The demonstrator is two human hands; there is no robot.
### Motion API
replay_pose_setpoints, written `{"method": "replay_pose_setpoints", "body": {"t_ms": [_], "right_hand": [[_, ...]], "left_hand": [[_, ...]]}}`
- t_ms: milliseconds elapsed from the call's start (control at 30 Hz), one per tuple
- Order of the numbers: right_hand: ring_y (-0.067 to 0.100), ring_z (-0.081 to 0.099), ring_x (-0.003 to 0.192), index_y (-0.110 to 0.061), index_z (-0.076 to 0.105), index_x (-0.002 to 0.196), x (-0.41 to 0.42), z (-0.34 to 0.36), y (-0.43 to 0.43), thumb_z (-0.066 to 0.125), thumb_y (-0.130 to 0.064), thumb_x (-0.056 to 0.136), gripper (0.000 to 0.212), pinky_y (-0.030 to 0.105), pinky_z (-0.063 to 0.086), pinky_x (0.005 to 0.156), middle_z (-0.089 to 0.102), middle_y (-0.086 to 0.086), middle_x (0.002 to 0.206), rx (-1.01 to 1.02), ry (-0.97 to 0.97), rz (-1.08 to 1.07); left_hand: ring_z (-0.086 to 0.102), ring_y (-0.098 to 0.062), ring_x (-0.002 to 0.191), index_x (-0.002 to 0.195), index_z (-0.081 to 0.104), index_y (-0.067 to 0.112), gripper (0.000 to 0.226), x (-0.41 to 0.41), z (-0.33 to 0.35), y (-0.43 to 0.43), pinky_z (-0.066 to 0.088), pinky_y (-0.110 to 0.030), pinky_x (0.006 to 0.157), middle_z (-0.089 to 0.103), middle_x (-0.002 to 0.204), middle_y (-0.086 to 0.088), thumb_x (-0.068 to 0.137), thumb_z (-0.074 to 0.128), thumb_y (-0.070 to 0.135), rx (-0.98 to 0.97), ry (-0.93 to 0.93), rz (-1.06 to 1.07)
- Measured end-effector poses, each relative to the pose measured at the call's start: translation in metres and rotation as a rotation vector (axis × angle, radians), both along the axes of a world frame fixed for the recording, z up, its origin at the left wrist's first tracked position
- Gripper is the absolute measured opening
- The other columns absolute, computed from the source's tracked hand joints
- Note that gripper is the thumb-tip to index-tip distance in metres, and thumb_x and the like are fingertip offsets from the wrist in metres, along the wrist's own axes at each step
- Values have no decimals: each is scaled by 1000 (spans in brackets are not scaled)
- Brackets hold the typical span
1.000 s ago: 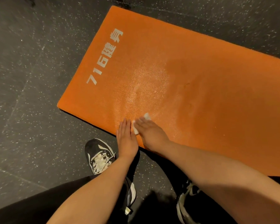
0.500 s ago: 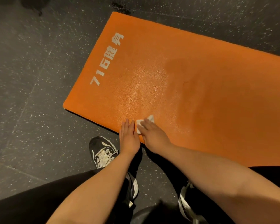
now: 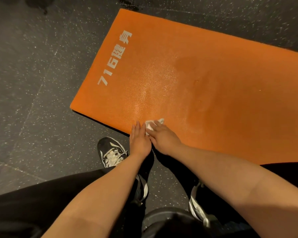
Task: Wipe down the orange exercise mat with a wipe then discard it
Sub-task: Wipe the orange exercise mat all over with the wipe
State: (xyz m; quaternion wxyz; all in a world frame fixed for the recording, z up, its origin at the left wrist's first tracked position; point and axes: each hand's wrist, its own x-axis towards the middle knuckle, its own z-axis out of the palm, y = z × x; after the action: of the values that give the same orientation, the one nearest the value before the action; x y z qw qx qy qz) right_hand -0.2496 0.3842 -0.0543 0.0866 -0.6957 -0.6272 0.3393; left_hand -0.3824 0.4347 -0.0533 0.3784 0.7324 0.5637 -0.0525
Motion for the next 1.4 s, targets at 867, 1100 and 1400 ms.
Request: {"method": "replay_pose_setpoints", "body": {"t_ms": [867, 1100, 1400], "right_hand": [[27, -6, 156, -8, 13, 162, 59, -24, 68, 42, -13, 103, 66, 44, -2, 127, 0, 10, 170, 98, -154, -169], [19, 6, 157, -17, 22, 161, 78, -48, 79, 36, -22, 108, 56, 38, -7, 123, 16, 1, 169, 188, -168, 37], [24, -5, 157, -19, 10, 163, 88, -43, 103, 42, -8, 100, 71, 41, -5, 126, -2, 8, 170, 126, -126, -247]], "left_hand": [[10, -25, 151, 158, 26, 29, 54, 69, 0, 85, 13, -47, 118, 9, 168, 3, 105, 37, 22, 113, 135, -79], [2, -21, 153, 157, 28, 29, 51, 84, -15, 113, 2, -42, 121, 9, 168, 1, 106, 36, 24, 93, 47, 11], [-19, -15, 151, 159, 3, 41, 64, 79, -31, 102, -14, -49, 119, -17, 167, 9, 105, 38, 37, 62, 66, -66]]}}
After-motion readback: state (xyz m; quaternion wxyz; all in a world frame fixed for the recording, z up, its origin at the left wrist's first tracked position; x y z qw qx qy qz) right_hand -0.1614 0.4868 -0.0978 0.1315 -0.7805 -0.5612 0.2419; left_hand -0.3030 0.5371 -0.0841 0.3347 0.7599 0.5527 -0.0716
